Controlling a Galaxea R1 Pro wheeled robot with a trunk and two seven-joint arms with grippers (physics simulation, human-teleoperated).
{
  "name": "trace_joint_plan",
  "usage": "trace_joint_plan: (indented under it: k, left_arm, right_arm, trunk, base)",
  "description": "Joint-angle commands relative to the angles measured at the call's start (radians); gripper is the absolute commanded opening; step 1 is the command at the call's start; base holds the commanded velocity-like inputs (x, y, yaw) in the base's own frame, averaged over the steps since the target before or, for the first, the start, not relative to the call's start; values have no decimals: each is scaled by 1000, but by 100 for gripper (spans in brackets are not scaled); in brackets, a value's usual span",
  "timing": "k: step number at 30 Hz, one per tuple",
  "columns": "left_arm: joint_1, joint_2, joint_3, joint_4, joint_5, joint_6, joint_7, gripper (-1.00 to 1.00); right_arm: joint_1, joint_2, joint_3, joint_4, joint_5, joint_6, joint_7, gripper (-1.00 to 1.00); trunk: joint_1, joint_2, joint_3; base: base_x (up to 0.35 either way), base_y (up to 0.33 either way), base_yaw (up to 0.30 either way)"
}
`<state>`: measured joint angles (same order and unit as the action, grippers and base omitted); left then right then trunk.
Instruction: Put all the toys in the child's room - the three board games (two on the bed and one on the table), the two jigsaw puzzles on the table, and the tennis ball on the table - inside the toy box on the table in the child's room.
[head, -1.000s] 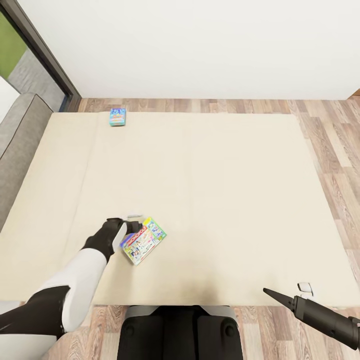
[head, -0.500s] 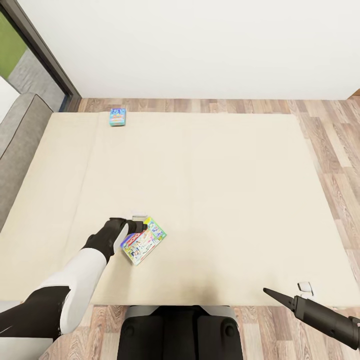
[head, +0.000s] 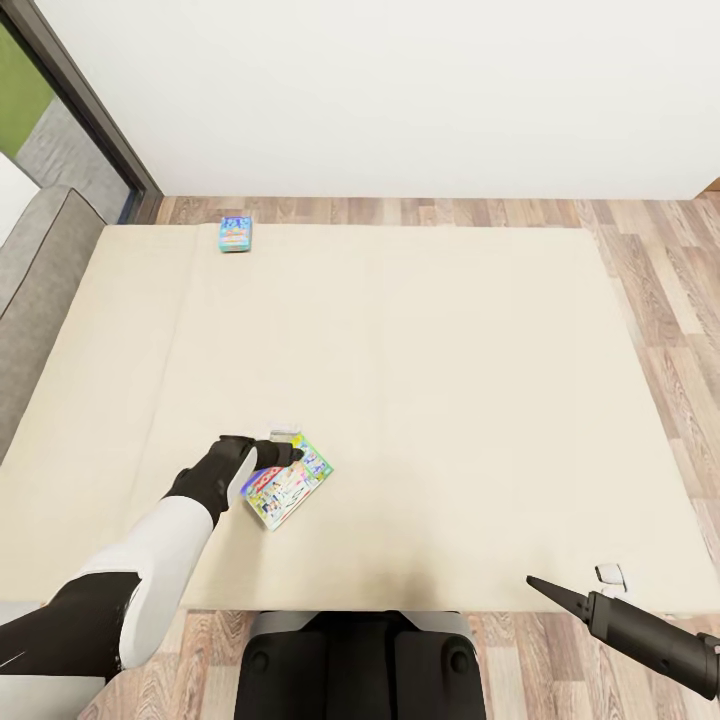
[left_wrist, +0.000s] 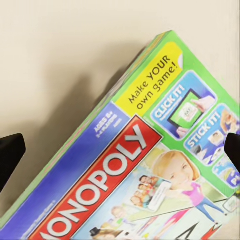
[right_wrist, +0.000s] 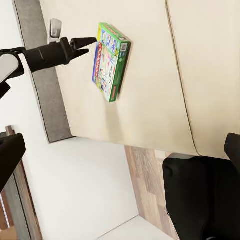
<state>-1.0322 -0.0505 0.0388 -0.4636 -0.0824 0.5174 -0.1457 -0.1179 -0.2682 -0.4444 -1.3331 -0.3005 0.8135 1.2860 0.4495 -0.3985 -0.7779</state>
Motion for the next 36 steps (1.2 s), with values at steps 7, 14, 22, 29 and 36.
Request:
trace_joint_plan:
  k: [7,14,22,29,36]
  left_arm:
    - [1,5,2,4,-10,-3,-22,100]
    - [1,19,1,17,-10,-20,-25,100]
    - [2,22,0,20,-10,-24,-26,100]
    - [3,22,0,20,-10,-25,-26,100]
    - [3,22,0,20,-10,-25,-26,100]
  right_arm:
    - [0,0,0,-1,-3,7,1,100]
    - [0,0,0,-3,-3,7,1,100]
    - [0,0,0,-3,-3,8,2,100]
    - [0,0,0,-4,-3,9,2,100]
    - [0,-2,1,-7,-8,10,8,100]
  trunk:
    - [1,-1,-1]
    - [1,-1,-1]
    - [1,-1,-4]
    - [1,-1,-12]
    - [1,-1,-21]
  base:
    - [0,0,0]
    - [0,0,0]
    - [0,0,0]
    - [0,0,0]
    - [0,0,0]
